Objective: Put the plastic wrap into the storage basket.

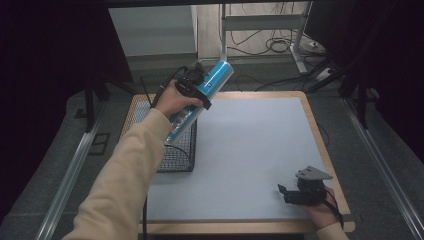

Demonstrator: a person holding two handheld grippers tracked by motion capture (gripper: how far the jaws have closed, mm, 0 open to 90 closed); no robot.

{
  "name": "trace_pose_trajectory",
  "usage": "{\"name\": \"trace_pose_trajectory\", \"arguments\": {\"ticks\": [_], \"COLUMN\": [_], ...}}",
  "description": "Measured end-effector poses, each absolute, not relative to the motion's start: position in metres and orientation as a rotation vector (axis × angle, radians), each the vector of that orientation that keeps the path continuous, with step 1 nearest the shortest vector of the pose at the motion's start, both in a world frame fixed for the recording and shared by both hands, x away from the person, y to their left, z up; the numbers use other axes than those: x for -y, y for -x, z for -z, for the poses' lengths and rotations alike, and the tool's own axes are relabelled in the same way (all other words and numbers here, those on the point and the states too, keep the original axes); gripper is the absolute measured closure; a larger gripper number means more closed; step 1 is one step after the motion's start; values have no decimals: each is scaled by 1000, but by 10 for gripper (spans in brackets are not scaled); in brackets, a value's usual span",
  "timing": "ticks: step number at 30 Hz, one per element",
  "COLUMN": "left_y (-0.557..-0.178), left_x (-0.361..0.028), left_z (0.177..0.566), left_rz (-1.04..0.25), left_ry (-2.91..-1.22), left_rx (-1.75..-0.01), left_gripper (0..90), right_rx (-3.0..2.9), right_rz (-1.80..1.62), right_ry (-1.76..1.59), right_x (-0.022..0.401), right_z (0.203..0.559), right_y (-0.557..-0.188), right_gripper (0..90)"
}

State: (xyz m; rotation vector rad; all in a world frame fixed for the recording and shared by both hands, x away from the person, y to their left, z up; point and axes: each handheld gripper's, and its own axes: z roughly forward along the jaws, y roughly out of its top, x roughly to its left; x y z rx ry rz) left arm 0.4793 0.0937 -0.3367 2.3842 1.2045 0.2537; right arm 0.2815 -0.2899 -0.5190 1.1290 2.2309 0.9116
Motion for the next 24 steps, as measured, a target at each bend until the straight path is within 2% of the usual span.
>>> {"name": "trace_pose_trajectory", "arguments": {"ticks": [24], "left_y": [-492], "left_x": [-141], "left_z": [366], "left_rz": [-290], "left_ry": [-2359], "left_rx": [-1340], "left_gripper": [319], "right_rx": [-2213], "right_rz": [-913], "right_ry": [-1137], "right_x": [291], "right_z": [519], "right_y": [-282], "right_gripper": [107]}}
